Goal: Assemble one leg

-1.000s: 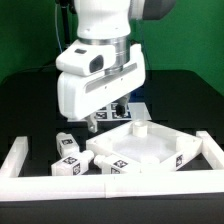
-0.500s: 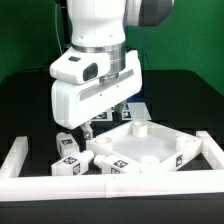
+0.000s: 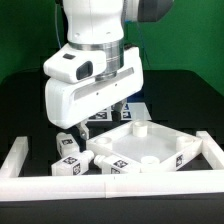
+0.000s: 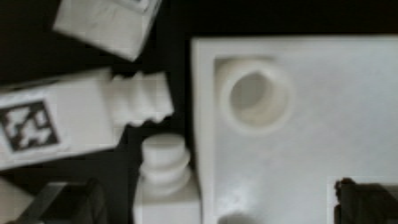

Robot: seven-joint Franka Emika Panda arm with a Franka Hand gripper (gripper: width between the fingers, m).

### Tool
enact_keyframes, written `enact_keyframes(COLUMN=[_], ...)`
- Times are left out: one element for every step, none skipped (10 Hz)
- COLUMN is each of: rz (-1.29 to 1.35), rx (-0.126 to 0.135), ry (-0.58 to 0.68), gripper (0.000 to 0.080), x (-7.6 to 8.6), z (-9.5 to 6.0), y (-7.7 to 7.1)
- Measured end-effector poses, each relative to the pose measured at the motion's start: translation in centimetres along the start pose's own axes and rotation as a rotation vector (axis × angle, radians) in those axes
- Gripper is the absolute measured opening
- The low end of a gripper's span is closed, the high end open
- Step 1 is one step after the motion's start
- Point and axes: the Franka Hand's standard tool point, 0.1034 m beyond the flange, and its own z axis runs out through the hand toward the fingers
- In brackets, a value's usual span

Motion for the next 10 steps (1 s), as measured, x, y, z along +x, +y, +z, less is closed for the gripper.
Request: enact_keyframes(rz=[0.002, 0.001, -0.003, -0.002, -0.004, -0.008, -0.009, -0.011, -0.014, -0.012], rx=[0.007, -0.002, -0.014, -0.008, -0.005, -0.010, -0.012, -0.011, -0.012, -0.011], ry=[-0.005, 0.002, 0.013, 0.007, 0.005, 0.010, 0.013, 0.012, 0.014, 0.012], gripper=[0.0650, 0.0650, 0.0650, 0.0650, 0.0650, 0.0650, 0.0650, 0.0650, 0.0650, 0.0650], x=[0.3, 0.6, 0.6, 0.5, 0.5, 0.7, 0.7, 0.7, 0.8, 0.7], z=[0.2, 0.8, 1.6, 2.1, 2.5, 2.8, 3.3, 3.9, 4.2, 4.3], y=[0.5, 0.5, 0.1, -0.1, -0.3, -0.5, -0.6, -0.8, -0.9, -0.9])
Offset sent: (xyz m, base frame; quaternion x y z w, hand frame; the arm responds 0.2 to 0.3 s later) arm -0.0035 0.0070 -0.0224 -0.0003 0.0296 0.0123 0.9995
